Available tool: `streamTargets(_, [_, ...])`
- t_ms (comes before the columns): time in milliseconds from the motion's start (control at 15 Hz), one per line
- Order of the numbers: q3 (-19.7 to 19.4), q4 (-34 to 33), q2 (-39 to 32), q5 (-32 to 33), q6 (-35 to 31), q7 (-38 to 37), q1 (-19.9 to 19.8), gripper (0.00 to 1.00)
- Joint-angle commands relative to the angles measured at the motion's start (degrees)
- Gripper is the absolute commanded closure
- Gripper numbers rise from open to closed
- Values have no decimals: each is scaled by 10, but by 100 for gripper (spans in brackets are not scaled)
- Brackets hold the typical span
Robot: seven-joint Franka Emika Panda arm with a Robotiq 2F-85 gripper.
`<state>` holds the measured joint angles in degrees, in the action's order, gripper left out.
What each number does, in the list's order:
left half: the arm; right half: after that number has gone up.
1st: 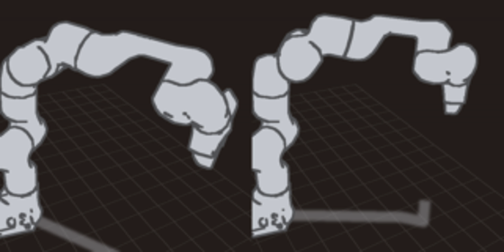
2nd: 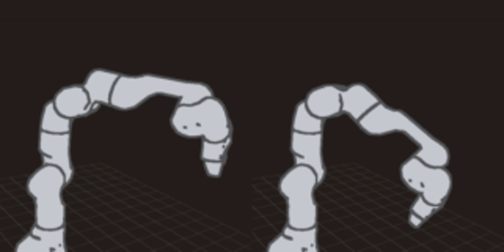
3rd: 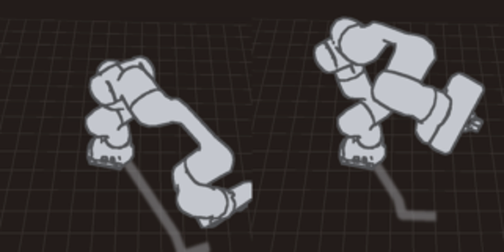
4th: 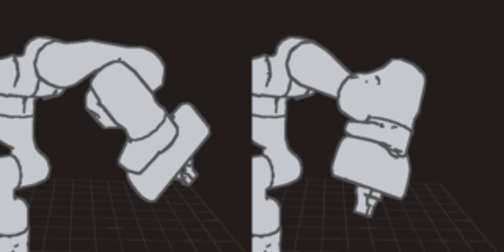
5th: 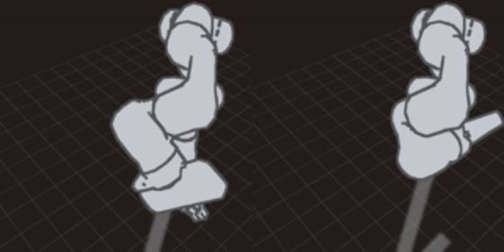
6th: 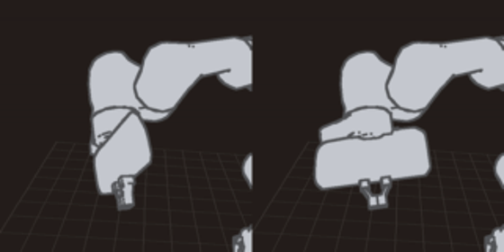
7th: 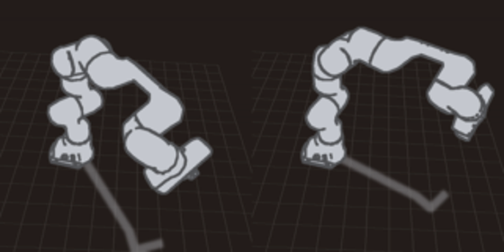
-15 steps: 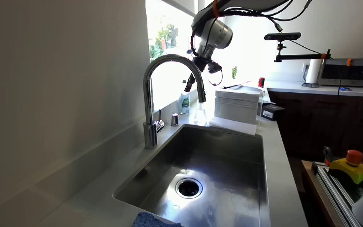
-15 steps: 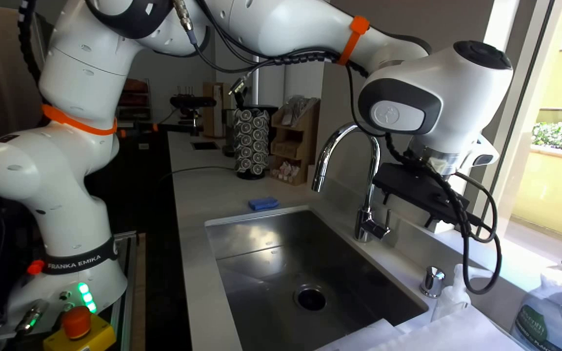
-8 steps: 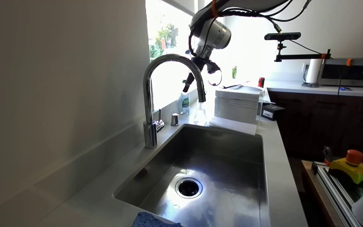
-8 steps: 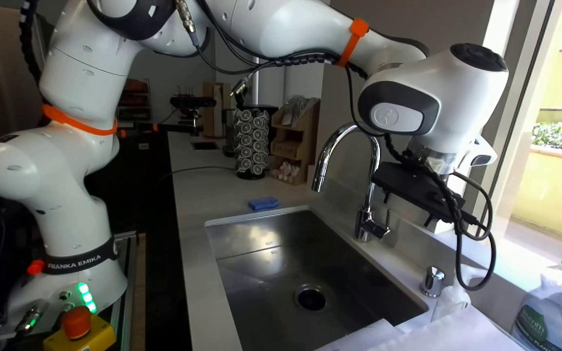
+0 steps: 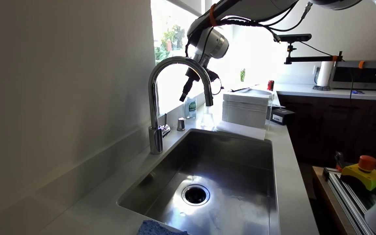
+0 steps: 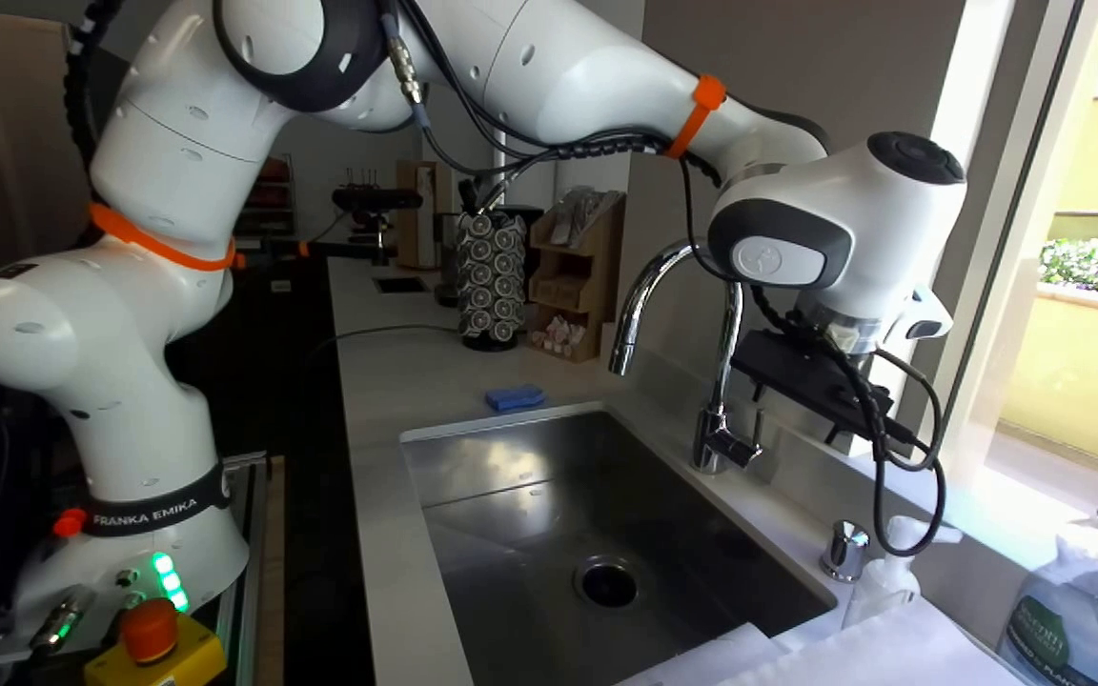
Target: Move the faucet to the center of the sink then move the faucet handle to the right.
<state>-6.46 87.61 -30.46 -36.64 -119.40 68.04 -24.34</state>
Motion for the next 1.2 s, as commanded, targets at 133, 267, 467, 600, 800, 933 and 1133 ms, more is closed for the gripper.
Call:
streamTargets(133, [23,-45,-44,4,-10,-14,-3,0])
streamTargets(267, [28,-48,-51,2,-19,-22,-1,0])
streamTargets(467, [39,-59,-62,0,-19,-33,-2,0])
streamTargets(600, [44,-61,-65,2,-20,-37,0,0])
streamTargets(800, [50,-69,-74,5,-19,-47,2,0])
streamTargets(933, [50,-71,-78,8,-23,-57,4,0])
streamTargets(1133, [51,-73,-82,13,-28,-70,8,0])
